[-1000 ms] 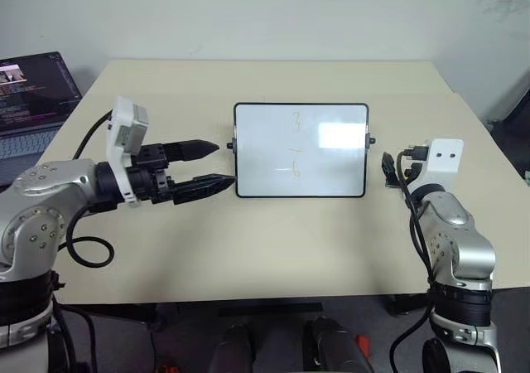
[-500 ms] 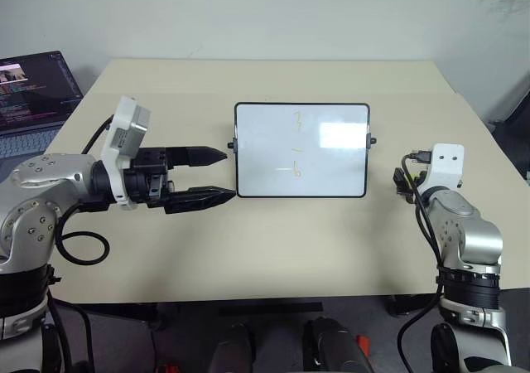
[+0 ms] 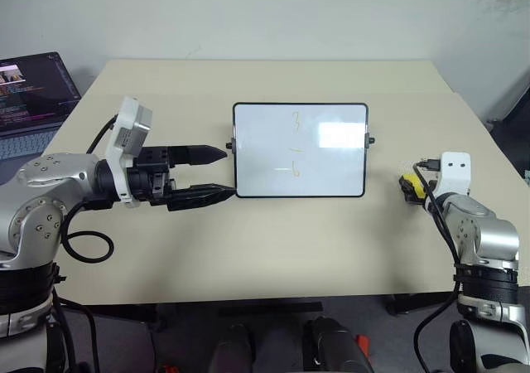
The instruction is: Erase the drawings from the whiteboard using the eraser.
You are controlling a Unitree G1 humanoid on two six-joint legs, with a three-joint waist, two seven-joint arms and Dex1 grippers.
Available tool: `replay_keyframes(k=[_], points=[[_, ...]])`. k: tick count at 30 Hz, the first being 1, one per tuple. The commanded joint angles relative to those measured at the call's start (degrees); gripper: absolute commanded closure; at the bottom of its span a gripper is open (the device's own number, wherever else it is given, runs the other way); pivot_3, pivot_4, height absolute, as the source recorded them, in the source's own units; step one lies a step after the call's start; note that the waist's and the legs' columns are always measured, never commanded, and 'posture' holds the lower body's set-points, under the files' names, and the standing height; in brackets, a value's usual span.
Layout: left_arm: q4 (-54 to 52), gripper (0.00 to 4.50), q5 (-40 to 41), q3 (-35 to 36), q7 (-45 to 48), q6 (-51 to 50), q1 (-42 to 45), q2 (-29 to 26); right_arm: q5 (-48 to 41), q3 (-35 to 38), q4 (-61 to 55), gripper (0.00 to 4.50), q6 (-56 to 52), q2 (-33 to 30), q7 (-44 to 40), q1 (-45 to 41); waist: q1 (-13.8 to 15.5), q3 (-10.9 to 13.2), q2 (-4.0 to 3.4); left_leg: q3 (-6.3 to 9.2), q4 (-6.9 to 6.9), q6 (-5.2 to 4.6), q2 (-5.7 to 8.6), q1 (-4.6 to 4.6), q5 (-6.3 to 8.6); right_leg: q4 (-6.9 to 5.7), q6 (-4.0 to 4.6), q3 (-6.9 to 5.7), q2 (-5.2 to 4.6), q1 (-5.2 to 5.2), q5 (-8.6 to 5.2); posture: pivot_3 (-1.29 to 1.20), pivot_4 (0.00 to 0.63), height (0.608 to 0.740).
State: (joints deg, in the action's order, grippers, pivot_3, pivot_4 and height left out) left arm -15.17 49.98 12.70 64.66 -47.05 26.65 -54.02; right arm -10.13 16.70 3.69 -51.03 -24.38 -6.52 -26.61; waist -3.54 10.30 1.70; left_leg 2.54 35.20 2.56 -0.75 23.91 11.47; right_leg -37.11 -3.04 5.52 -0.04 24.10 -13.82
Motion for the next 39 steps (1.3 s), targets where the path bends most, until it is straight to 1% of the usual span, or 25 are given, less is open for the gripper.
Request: replay_keyframes(k=[1,6,7,21,31,33,36,37,38,39], points=[[-0.47,0.0,-0.13,0.54,0.4,0.99,0.85,-0.34,0.07,0.37,0.95,0.03,2.22,-1.31,-0.72,-2.18,-0.04,0.0,0.0,0.0,0.0,0.0,0.0,0.0,0.0,0.0,0.0,0.0,0.0,0.0,0.0,0.0,0.15,0.74],[-0.84,0.0,-0.17,0.89,0.0,0.93,0.27,-0.32,0.18,0.08,2.53,0.03,3.32,-0.79,-0.91,-2.59,-0.06,0.0,0.0,0.0,0.01,0.0,0.0,0.0,0.0,-0.01,-0.01,0.0,0.0,-0.01,0.01,0.0,0.15,0.74],[-0.88,0.0,-0.19,1.01,-0.04,0.95,0.14,-0.38,0.16,0.0,2.51,0.19,3.35,-0.59,-0.81,-2.62,-0.05,0.0,0.0,0.0,0.01,0.0,0.0,0.0,0.0,-0.01,-0.01,0.0,0.0,-0.01,0.01,0.0,0.15,0.74],[-1.41,0.0,-0.33,1.09,-1.07,1.1,-0.3,0.12,-0.69,0.98,3.53,0.19,3.62,0.35,-0.51,-2.47,-0.07,0.0,0.0,0.0,0.01,0.0,0.0,-0.01,0.0,-0.05,-0.02,0.01,0.0,-0.01,0.01,0.0,0.15,0.74],[-1.01,0.0,-0.67,0.9,-1.34,1.37,-0.01,0.24,-2.19,1.87,2.11,0.19,2.78,0.44,-1.19,-2.48,-0.07,0.0,0.0,0.0,0.02,0.0,0.0,-0.02,0.0,-0.08,-0.02,0.01,0.01,-0.01,0.02,0.0,0.15,0.74],[-0.97,0.0,-0.72,0.87,-1.42,1.4,0.09,0.28,-2.54,2.05,2.02,0.55,2.53,0.1,-1.17,-2.75,-0.07,0.0,0.0,0.0,0.02,0.0,0.0,-0.02,0.0,-0.09,-0.02,0.01,0.01,-0.01,0.02,0.0,0.15,0.74],[-0.94,0.0,-0.79,0.8,-1.56,1.44,0.25,0.38,-3.68,2.68,1.87,0.55,2.18,-0.27,-1.41,-3.08,-0.06,0.0,0.0,0.0,0.02,-0.01,0.0,-0.02,-0.01,-0.1,-0.02,0.01,0.01,-0.01,0.02,0.0,0.15,0.74],[-0.93,0.0,-0.81,0.76,-1.59,1.44,0.29,0.41,-3.87,2.59,1.72,0.82,2.05,-0.42,-1.6,-3.13,-0.06,0.0,0.0,0.0,0.03,-0.01,0.0,-0.02,-0.01,-0.1,-0.02,0.01,0.01,-0.01,0.02,0.0,0.15,0.74],[-1.01,0.0,-0.78,0.75,-1.64,1.41,0.29,0.44,-4.02,2.47,1.51,0.87,2.02,-0.54,-1.84,-3.14,-0.06,0.0,0.0,0.0,0.03,-0.01,0.0,-0.02,-0.01,-0.1,-0.02,0.01,0.01,-0.01,0.02,0.0,0.15,0.74],[-0.99,0.0,-0.8,0.69,-1.66,1.39,0.36,0.49,-4.04,2.35,1.49,1.06,2.05,-0.63,-1.97,-3.21,-0.07,0.0,0.0,0.0,0.03,-0.01,0.0,-0.02,-0.01,-0.1,-0.02,0.01,0.01,-0.01,0.02,0.0,0.15,0.74]])
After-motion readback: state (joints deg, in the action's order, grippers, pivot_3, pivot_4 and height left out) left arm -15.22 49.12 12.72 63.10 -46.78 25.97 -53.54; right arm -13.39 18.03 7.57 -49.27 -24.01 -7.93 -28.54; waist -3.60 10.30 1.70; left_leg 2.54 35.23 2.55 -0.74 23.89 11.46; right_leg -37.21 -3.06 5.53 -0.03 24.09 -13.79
